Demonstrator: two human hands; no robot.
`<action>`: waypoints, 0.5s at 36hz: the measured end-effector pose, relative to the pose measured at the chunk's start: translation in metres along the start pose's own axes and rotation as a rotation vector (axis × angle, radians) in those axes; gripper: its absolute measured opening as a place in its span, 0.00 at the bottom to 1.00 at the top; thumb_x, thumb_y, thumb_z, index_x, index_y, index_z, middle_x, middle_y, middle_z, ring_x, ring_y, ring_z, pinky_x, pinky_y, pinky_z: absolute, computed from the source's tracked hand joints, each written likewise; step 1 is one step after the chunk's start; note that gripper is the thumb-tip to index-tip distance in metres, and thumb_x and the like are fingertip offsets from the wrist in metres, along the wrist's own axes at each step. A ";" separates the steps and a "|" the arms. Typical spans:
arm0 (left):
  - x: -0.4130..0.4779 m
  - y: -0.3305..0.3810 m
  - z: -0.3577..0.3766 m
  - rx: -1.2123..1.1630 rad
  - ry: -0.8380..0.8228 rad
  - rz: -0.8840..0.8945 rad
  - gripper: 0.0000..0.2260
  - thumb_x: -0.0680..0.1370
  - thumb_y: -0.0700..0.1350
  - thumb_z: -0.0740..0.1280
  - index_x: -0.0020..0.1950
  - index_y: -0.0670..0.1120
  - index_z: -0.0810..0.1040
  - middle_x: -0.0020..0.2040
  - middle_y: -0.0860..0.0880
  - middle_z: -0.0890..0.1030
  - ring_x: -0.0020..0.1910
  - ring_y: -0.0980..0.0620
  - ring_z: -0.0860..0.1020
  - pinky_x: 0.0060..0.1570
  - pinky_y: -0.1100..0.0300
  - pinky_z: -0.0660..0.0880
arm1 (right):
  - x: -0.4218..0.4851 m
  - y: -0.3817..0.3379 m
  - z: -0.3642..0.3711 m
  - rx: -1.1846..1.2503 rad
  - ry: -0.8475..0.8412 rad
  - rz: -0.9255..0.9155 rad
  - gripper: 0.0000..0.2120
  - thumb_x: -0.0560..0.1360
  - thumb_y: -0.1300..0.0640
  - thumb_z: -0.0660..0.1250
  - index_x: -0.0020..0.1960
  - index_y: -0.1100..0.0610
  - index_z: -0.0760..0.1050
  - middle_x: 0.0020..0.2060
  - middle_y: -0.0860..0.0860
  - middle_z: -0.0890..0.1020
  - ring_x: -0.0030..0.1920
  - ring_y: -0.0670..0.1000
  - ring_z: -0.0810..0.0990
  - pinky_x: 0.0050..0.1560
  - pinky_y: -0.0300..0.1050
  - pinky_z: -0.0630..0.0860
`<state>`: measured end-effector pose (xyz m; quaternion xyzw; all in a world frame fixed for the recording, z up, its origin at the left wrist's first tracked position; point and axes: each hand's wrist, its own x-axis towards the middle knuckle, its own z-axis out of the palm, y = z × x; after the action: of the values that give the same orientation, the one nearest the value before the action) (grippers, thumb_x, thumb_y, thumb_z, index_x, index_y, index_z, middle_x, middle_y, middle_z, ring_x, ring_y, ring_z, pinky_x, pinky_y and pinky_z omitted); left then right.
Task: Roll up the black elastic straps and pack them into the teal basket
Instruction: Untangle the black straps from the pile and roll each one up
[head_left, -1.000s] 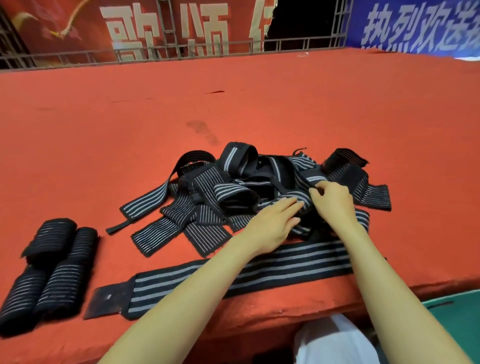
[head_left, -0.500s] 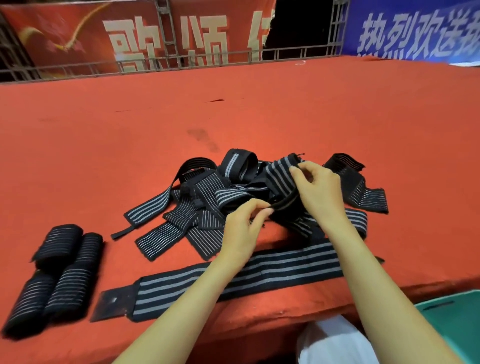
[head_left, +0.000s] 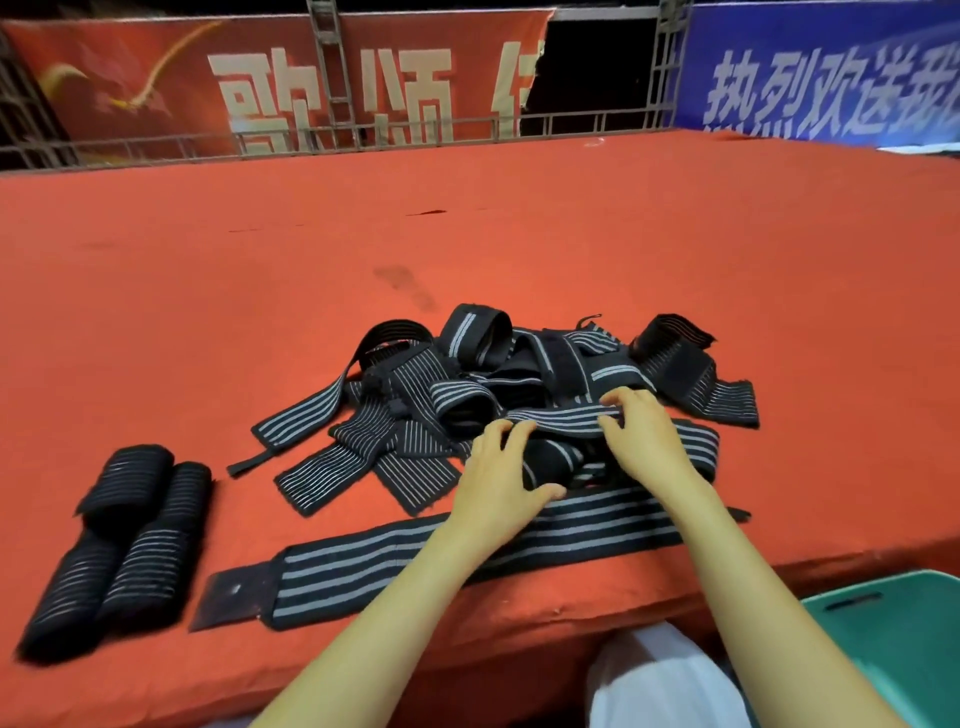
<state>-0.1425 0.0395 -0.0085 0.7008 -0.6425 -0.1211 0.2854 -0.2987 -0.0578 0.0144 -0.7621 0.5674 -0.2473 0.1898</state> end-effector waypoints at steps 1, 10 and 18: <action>0.001 0.001 0.002 0.101 -0.006 0.060 0.31 0.73 0.52 0.71 0.73 0.50 0.63 0.72 0.49 0.60 0.71 0.49 0.60 0.70 0.56 0.60 | -0.001 0.005 -0.001 -0.034 -0.009 -0.023 0.16 0.79 0.62 0.60 0.66 0.58 0.72 0.65 0.56 0.72 0.66 0.57 0.68 0.66 0.49 0.64; 0.014 -0.003 -0.009 0.141 0.182 -0.003 0.12 0.77 0.54 0.65 0.57 0.50 0.76 0.53 0.53 0.79 0.56 0.51 0.75 0.51 0.55 0.72 | 0.010 0.024 -0.007 0.058 -0.229 0.113 0.28 0.78 0.45 0.63 0.73 0.56 0.62 0.70 0.57 0.70 0.69 0.57 0.68 0.67 0.49 0.65; 0.009 -0.009 -0.018 0.061 0.170 -0.028 0.21 0.75 0.55 0.68 0.64 0.50 0.67 0.51 0.50 0.80 0.50 0.46 0.79 0.49 0.55 0.72 | 0.014 0.019 -0.010 0.022 -0.063 -0.030 0.17 0.74 0.57 0.67 0.62 0.49 0.75 0.56 0.54 0.79 0.53 0.52 0.73 0.54 0.48 0.70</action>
<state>-0.1243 0.0350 0.0025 0.7259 -0.6094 -0.0454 0.3158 -0.3163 -0.0765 0.0139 -0.7760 0.5468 -0.2320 0.2122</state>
